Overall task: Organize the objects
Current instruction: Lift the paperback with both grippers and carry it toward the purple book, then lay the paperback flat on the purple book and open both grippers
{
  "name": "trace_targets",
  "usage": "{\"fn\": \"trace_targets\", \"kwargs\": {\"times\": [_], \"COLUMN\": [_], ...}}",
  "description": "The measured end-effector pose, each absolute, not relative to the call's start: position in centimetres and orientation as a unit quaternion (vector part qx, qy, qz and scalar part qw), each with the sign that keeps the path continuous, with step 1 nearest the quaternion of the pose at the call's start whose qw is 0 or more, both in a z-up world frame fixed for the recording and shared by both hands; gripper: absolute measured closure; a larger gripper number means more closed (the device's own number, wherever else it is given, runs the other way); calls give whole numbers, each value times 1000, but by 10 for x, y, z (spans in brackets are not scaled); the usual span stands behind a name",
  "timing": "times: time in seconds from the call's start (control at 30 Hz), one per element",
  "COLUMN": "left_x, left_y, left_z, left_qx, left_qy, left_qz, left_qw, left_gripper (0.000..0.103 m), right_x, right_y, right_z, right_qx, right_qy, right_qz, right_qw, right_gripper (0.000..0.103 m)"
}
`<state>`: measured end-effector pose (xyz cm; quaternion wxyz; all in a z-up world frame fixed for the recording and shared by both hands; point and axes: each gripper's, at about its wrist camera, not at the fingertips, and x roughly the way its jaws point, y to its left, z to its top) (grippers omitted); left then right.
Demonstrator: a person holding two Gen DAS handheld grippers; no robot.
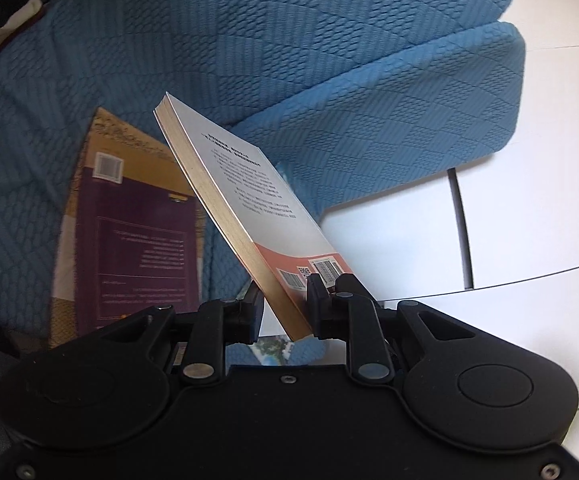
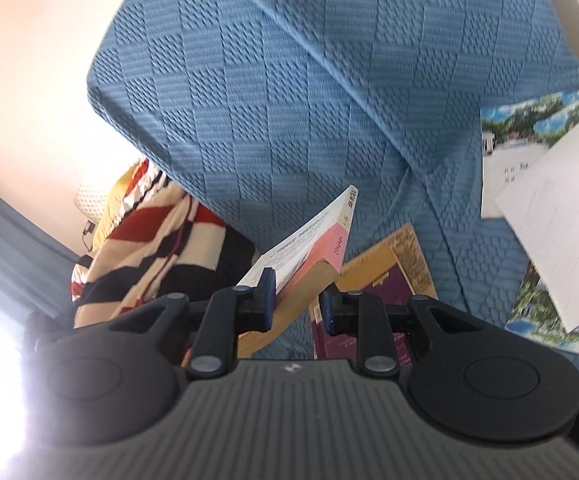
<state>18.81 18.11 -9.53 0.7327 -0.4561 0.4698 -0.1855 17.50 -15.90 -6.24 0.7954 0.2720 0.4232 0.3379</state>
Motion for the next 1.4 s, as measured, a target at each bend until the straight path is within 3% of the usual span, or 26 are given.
{"fn": "trace_targets", "kwargs": {"times": [0.63,0.9,1.0,1.2,1.33,1.4], "left_x": [178,174,172,168,164,164], "left_y": [178,158,152,146,141,136], "left_z": [-165,-182,-185,-177,-170,-170], "left_qx": [-393,-332,-295,-266,-254,-249], "left_qy": [537,571,577,566,543,538], "left_qz": [-116,-69,-45,-24,-13,-4], "left_qw": [738,748,760,780,800,805], "left_gripper": [77,72,74,55,47,47], "right_x": [151,146,145,133,128,127], "right_y": [-133,-136,-143,-166,-178,-177], "right_z": [-138,-170,-177,-179,-169,-166], "right_qx": [228,246,241,206,193,177], "right_qy": [459,515,537,542,498,471], "right_qz": [315,294,289,305,314,319], "right_qw": [799,766,755,755,785,803], "right_gripper": [77,71,66,59,28,27]}}
